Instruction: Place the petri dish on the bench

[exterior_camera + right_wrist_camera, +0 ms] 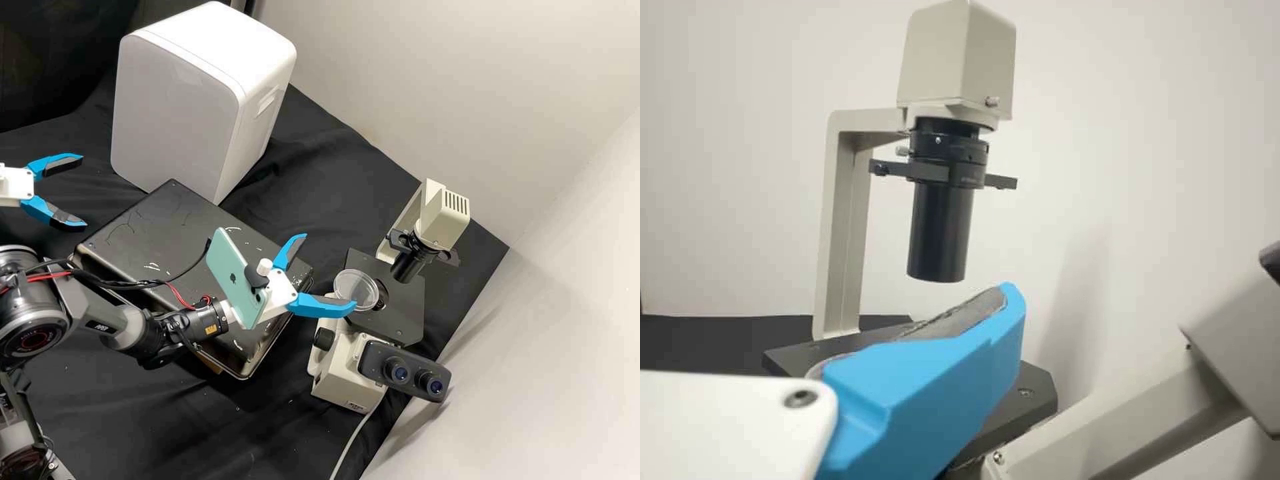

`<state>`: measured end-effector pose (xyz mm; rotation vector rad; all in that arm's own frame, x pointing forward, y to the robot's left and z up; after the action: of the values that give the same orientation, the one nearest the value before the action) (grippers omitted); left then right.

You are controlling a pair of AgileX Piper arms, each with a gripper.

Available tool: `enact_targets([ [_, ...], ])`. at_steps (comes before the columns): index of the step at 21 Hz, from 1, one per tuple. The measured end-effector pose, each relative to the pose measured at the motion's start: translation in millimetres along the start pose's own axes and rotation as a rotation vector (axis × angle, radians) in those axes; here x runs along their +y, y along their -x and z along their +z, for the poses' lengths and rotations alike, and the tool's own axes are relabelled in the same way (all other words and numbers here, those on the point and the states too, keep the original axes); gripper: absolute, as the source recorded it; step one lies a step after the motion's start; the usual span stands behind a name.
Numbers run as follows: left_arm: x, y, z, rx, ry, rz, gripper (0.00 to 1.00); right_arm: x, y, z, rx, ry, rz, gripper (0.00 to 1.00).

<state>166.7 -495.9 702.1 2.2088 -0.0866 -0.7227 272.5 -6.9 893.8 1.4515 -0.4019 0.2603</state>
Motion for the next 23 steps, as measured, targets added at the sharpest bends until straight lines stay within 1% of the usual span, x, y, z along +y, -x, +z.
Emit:
enact_targets([
  [2,-0.6,-0.2,-0.1,0.000,0.000,-0.003,1.00,-2.5,-5.6,1.4,-0.003,0.000,-0.004,1.00],
  [5,-0.6,-1.4,0.1,0.000,0.000,-0.004,1.00,-9.2,-14.4,5.7,-0.021,0.001,-0.026,1.00],
  [7,0.4,-2.5,0.3,0.000,0.000,0.002,1.00,-13.2,-20.2,7.3,-0.034,-0.002,-0.039,1.00],
  [8,0.4,-2.5,0.3,0.000,0.000,0.002,1.00,-15.4,-21.8,6.7,-0.035,-0.004,-0.049,1.00],
  [11,-0.5,-2.8,0.2,0.000,0.000,-0.003,1.00,-18.5,-28.0,6.1,-0.035,-0.006,-0.057,1.00],
  [14,-0.5,-2.8,0.2,0.000,0.000,-0.003,1.00,-20.9,-32.0,6.6,-0.034,-0.004,-0.060,1.00],
  [17,-0.5,-2.8,0.2,0.000,0.000,-0.003,1.00,-20.9,-34.3,6.2,-0.033,0.014,-0.061,1.00],
  [20,-0.5,-2.8,0.2,0.000,0.000,-0.003,1.00,-20.4,-35.7,5.5,-0.032,0.013,-0.060,1.00],
  [23,-0.6,-2.8,0.2,0.000,0.000,-0.004,1.00,-21.6,-37.5,7.0,-0.037,0.014,-0.062,1.00],
])
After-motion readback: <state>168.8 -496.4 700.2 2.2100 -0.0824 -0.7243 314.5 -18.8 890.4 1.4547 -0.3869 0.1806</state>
